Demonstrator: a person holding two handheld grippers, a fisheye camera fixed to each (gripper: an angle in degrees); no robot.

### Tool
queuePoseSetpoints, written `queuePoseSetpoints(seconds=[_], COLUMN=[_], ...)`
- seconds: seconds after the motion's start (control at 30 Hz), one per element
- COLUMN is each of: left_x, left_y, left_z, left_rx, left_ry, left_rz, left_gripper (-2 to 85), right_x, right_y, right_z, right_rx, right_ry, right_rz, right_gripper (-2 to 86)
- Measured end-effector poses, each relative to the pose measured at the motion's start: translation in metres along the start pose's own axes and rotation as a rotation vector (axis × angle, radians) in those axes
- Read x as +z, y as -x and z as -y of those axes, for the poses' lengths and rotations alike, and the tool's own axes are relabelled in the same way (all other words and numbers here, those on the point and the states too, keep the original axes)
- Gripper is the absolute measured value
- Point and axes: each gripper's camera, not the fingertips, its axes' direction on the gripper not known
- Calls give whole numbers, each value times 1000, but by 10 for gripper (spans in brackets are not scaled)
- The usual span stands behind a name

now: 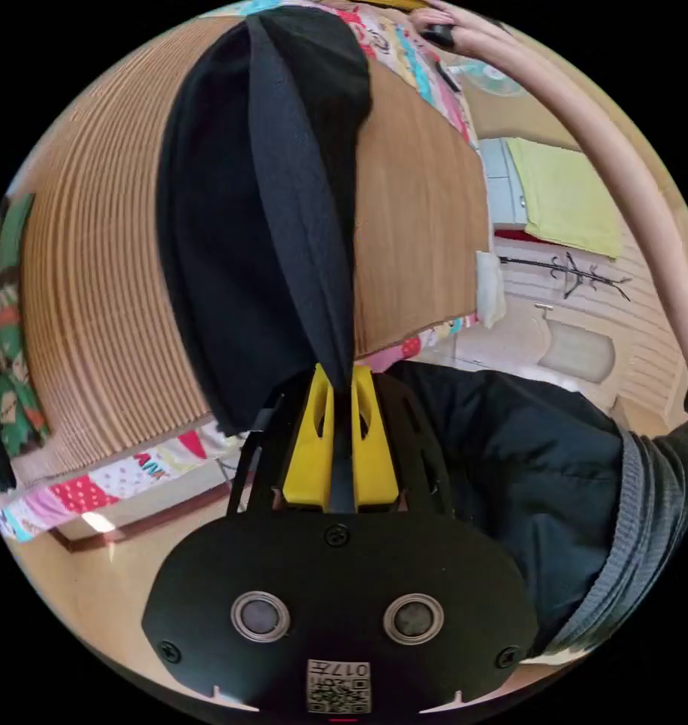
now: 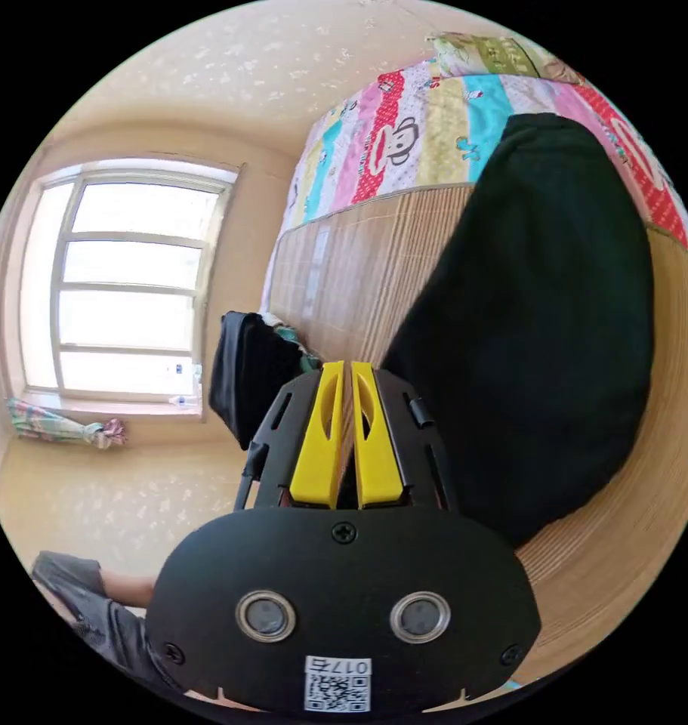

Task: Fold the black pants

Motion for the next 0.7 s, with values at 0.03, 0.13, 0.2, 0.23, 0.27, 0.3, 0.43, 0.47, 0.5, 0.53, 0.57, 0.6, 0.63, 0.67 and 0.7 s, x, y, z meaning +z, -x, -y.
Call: queuePoseSetpoints(seconds=[0.03,0.13,0.2,0.23,0.27,0.3,0.43,0.47,0.5,0.53,0.57,0.6,0.63,0.67,0.7], left_x=[-1,-4,-8,-11,-15,-17,-33,-36,-37,-37,-37,-37,-36,-35,-35], left_y=[18,49,56,57,57,57,56,57,57,58,59,59,59,59,58], left_z=[-5,-13,-16,-17,-17,-17,-11,-8,-6,-2,2,4,7,10,12], left_rx=[-88,-228,-230,-223,-210,-203,-190,-191,-193,-201,-206,-208,-218,-236,-240], left_ry=[2,6,-12,-26,-41,-48,-105,-117,-118,-103,-77,-62,-24,24,43], left_rz=[-2,-69,-97,-104,-110,-110,-117,-135,-143,-149,-143,-136,-117,-90,-77], left_gripper=[53,73,77,78,78,79,81,82,82,83,83,81,78,60,51], right_x=[0,-5,-9,-13,-14,-15,3,7,16,26,31,38,42,43,45], right_y=[-10,-42,-63,-74,-78,-85,-93,-92,-89,-87,-86,-83,-79,-78,-75], right_z=[-15,-74,-120,-154,-172,-205,-296,-306,-321,-334,-340,-348,-353,-354,-356], right_rx=[3,95,171,216,241,288,441,454,476,500,512,531,544,549,557], right_ry=[12,64,105,125,133,147,248,252,261,276,285,296,297,296,296], right_rz=[41,-11,-48,-68,-80,-105,-145,-132,-100,-63,-41,-15,-13,-13,-11], right_gripper=[18,15,17,21,24,32,75,80,83,85,85,84,82,79,72])
